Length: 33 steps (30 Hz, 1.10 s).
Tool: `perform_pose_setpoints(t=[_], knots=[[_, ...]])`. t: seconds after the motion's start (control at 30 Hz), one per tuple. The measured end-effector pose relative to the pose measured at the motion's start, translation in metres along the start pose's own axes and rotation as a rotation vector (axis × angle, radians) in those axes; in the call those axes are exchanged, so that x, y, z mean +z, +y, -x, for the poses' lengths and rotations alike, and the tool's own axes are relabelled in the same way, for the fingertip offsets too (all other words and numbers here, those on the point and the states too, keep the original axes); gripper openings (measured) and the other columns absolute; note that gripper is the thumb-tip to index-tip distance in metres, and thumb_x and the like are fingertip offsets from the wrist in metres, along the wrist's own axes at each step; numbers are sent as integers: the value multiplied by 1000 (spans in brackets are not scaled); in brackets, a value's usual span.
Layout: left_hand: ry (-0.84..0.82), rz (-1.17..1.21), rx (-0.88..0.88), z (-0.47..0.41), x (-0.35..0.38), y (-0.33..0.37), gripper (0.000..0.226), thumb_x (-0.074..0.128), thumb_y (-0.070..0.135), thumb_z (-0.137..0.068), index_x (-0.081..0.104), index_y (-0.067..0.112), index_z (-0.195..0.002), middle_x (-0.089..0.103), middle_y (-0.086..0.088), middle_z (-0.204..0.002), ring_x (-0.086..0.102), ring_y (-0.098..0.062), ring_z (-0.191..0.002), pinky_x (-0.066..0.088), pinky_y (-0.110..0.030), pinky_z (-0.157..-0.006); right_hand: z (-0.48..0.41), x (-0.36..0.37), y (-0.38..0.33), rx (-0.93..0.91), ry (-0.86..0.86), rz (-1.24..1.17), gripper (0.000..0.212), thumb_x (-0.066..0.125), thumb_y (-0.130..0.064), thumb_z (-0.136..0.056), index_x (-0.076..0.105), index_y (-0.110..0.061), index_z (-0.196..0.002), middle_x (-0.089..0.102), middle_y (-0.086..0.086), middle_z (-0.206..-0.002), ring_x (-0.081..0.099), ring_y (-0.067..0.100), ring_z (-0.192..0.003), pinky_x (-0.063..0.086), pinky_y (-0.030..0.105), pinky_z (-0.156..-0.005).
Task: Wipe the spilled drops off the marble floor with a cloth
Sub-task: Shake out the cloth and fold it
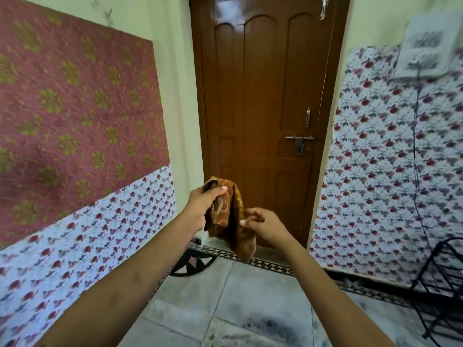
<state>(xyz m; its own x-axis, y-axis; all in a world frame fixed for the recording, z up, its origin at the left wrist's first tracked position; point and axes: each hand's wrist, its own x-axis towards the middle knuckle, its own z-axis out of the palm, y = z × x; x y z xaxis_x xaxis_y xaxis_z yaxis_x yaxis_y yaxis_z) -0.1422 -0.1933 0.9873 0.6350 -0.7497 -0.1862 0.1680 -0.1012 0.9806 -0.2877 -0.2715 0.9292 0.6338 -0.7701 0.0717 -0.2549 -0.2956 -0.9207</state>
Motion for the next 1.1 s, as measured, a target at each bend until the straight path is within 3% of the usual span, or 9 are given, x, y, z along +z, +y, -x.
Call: perform_pose_setpoints(t=[0.1, 0.2, 0.27, 0.4, 0.53, 0.67, 0.73, 0.93, 1.1], knots=[[-41, -36, 34, -1, -5, 9, 35, 72, 27, -80, 60, 17, -111, 64, -10, -110, 59, -31, -102, 50, -45, -89, 4, -7, 0, -5, 93, 10, 15, 67, -12, -84, 68, -7, -97, 67, 3, -90, 62, 18, -91, 47, 16, -66], [-84, -62, 55, -2, -15, 15, 12, 63, 19, -87, 59, 17, -97, 63, -10, -101, 59, -26, -87, 49, -38, -74, 6, -7, -4, 16, 165, -7, 16, 71, -11, -80, 67, -10, -95, 62, 2, -84, 57, 17, -79, 44, 18, -59], [-108, -99, 69, -6, -24, 24, 10, 57, 15, -89, 58, 18, -98, 62, -9, -93, 58, -25, -82, 49, -37, -69, 5, -4, -10, 41, 153, -15, 29, 75, -11, -76, 65, -12, -103, 58, 2, -87, 55, 15, -81, 43, 18, -61], [-135, -194, 90, -16, -37, 45, 27, 57, 14, -87, 60, 21, -113, 63, -11, -104, 59, -34, -96, 51, -48, -86, 0, -2, -9, 74, 136, 60, 43, 75, -3, -72, 62, -13, -112, 60, 2, -100, 56, 16, -95, 47, 21, -78], [-144, -225, 150, -25, -54, 61, 5, 66, 20, -85, 65, 22, -90, 65, -9, -98, 59, -30, -96, 51, -42, -85, 1, 2, -8, 101, 150, 48, 42, 72, -3, -76, 62, -9, -116, 63, 2, -103, 58, 16, -99, 44, 21, -81], [-116, -190, 173, -34, -64, 71, 10, 71, 21, -81, 66, 22, -90, 65, -10, -104, 60, -29, -99, 52, -36, -77, -1, 11, -5, 127, 107, -72, 46, 65, 5, -78, 59, -7, -122, 60, 8, -117, 51, 16, -107, 38, 23, -89], [-111, -170, 178, -36, -66, 75, 8, 70, 22, -82, 66, 22, -89, 64, -11, -107, 60, -29, -100, 52, -36, -76, -4, 18, -2, 123, 83, -35, 45, 62, 9, -77, 60, -6, -120, 63, 9, -116, 54, 18, -106, 42, 15, -80], [-154, -283, 259, -40, -74, 80, 17, 63, 26, -89, 67, 18, -103, 64, -8, -108, 59, -25, -99, 48, -29, -65, -19, 53, 4, 160, 108, 10, 42, 74, -16, -77, 60, -12, -116, 63, 4, -115, 54, 23, -114, 42, 41, -102], [-96, -373, 326, -50, -74, 72, 9, 59, 25, -91, 66, 21, -95, 63, -10, -109, 58, -27, -101, 53, -37, -82, -29, 70, -21, -8, 175, -15, 66, 69, -34, -82, 38, -20, -139, 40, 2, -142, 41, 23, -129, 37, 34, -99]])
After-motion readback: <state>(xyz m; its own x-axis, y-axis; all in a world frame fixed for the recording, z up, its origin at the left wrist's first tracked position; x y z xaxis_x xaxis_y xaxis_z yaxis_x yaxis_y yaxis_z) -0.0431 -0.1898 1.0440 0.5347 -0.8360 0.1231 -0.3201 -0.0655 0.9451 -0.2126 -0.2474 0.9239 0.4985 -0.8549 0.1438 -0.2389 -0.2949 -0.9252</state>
